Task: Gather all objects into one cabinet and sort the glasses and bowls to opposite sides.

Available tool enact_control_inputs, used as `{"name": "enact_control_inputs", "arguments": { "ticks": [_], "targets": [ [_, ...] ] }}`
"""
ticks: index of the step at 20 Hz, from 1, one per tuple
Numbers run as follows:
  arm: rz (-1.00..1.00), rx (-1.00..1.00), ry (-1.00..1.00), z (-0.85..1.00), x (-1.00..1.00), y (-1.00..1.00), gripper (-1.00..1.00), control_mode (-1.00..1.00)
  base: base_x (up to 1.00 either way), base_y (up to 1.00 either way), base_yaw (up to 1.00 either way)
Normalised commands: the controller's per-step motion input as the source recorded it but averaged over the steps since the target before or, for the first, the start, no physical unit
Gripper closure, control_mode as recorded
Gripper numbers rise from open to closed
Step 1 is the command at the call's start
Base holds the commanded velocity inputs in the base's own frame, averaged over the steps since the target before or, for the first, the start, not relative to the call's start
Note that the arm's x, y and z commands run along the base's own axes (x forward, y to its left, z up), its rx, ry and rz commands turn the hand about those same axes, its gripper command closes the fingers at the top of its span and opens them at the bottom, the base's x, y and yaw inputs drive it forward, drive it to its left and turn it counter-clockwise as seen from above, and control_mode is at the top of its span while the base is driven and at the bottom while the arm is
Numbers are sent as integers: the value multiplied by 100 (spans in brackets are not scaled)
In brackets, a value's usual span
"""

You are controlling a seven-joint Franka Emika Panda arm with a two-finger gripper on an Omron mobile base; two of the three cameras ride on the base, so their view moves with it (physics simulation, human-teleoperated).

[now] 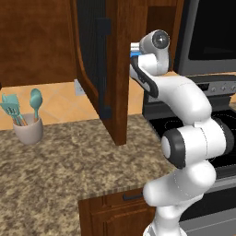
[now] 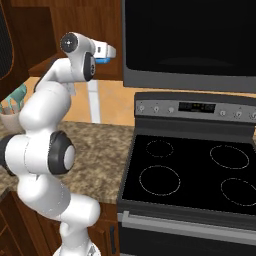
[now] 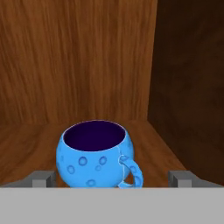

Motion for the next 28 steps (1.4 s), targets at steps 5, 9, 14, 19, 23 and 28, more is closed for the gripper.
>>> {"name": "enact_control_inputs", "arguments": {
  "ticks": [5,9,14,19,23,28],
  "targets": [
    [0,0,2,-4,12,0,-100,-100,0,0,0],
    [0,0,4,-3,3,0,-100,-100,0,0,0],
    [0,0,3,-5,6,0,-100,-100,0,0,0],
    [2,0,1,-7,13,0,-100,-100,0,0,0],
    [2,0,2,-6,10,0,-100,-100,0,0,0],
    [3,0,2,-8,2,0,-100,-100,0,0,0]
  ]
}}
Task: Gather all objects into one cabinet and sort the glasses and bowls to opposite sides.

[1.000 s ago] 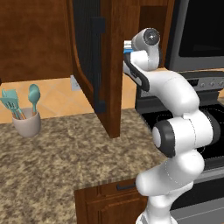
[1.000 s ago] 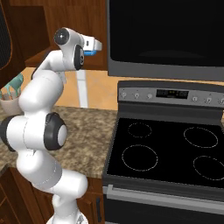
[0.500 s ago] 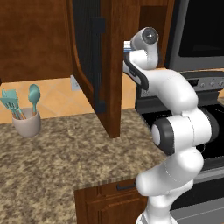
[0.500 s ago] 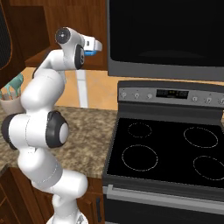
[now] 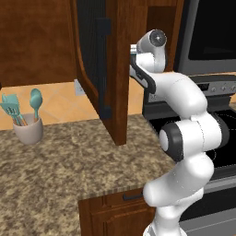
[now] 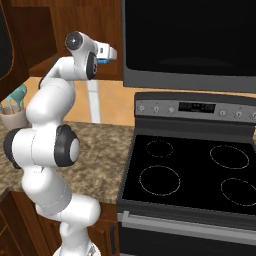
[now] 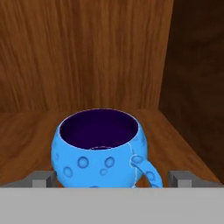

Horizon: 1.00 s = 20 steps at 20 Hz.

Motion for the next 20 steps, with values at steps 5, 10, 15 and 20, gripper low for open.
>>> {"name": "enact_control_inputs", "arguments": {
  "ticks": [5,10,15,20],
  "targets": [
    [3,0,1,-9,0,0,-100,-100,0,0,0],
    [3,0,0,-7,0,0,-100,-100,0,0,0],
    [6,0,0,-3,0,4,-100,-100,0,0,0],
    [3,0,0,0,0,10,-100,-100,0,0,0]
  ]
}}
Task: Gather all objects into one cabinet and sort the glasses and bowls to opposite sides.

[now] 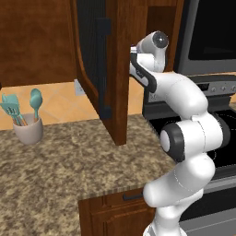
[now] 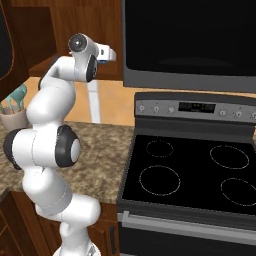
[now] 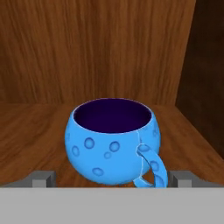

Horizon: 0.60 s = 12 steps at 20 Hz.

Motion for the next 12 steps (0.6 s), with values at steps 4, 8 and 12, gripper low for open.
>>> {"name": "enact_control_inputs", "arguments": {
  "ticks": [4,8,12],
  "targets": [
    [1,0,0,0,0,12,-100,-100,0,0,0],
    [0,0,0,0,0,19,-100,-100,0,0,0],
    [0,-1,0,0,0,25,-100,-100,0,0,0]
  ]
}}
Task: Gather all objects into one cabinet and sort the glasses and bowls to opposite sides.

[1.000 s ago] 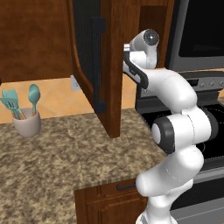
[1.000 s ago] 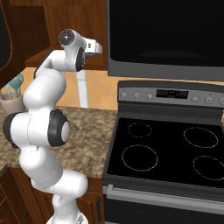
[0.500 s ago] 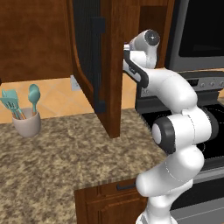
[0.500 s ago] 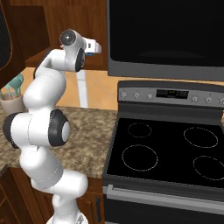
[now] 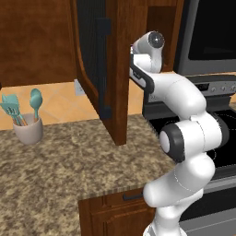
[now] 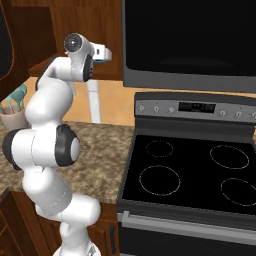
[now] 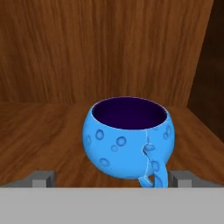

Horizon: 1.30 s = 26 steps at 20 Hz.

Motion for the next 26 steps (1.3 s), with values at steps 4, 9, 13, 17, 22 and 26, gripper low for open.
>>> {"name": "enact_control_inputs", "arguments": {
  "ticks": [4,9,13,17,22,26],
  "targets": [
    [0,0,0,0,5,13,-100,-100,0,0,0],
    [-3,0,0,0,8,0,-100,-100,0,0,0],
    [-2,0,0,0,2,-2,-100,-100,0,0,0],
    [0,0,0,0,0,0,-100,-100,0,0,0],
    [0,0,0,0,0,0,-100,-100,0,0,0],
    [0,0,0,0,0,0,100,-100,0,0,0]
  ]
}}
